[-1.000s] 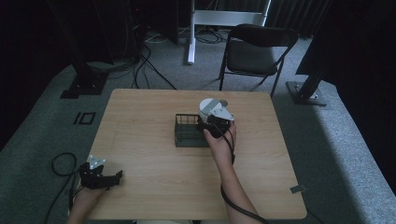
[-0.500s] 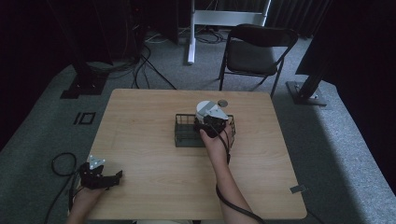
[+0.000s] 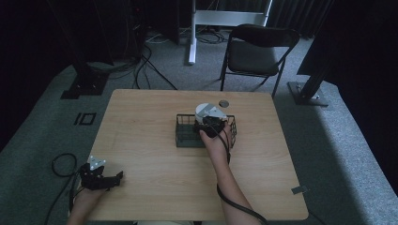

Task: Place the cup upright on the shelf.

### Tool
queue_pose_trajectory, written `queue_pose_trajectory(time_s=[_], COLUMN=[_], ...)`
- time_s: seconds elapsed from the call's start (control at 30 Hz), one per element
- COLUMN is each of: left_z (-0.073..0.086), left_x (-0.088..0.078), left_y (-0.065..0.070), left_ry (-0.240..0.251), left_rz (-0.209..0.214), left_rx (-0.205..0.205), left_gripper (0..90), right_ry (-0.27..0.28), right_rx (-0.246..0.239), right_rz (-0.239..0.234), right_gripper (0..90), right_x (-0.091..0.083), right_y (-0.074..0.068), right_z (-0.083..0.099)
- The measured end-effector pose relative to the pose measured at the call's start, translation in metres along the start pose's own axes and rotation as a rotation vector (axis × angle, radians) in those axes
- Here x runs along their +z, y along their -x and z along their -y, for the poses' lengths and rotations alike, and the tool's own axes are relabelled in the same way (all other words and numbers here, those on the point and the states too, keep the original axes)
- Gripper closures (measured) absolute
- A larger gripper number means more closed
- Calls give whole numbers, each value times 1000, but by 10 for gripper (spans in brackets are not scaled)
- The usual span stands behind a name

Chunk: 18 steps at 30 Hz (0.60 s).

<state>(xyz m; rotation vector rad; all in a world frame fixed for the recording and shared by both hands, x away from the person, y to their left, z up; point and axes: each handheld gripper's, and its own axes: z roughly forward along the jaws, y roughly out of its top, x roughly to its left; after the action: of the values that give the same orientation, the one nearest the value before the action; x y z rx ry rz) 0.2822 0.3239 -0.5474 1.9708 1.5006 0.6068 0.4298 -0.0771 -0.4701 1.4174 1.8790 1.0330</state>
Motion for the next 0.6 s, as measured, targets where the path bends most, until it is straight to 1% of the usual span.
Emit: queue_pose_trajectory(time_s=[0.07,0.3,0.4,0.47,0.6], left_z=[0,0,0,0,0], left_x=[0,0,0,0,0], left_y=[0,0,0,0,0], left_ry=[0,0,0,0,0], left_rz=[0,0,0,0,0], left_rx=[0,0,0,0,0], left_gripper=[6,6,6,6,6], right_ry=[-9,-16,-8,0,5], right_rx=[0,3,6,-4,-7], right_rz=[-3,-9,-22,-32,-47], right_gripper=[184,184,183,183,182], right_x=[1,1,0,-1,-3], right_y=[0,2,4,5,6], right_z=[1,1,3,5,9])
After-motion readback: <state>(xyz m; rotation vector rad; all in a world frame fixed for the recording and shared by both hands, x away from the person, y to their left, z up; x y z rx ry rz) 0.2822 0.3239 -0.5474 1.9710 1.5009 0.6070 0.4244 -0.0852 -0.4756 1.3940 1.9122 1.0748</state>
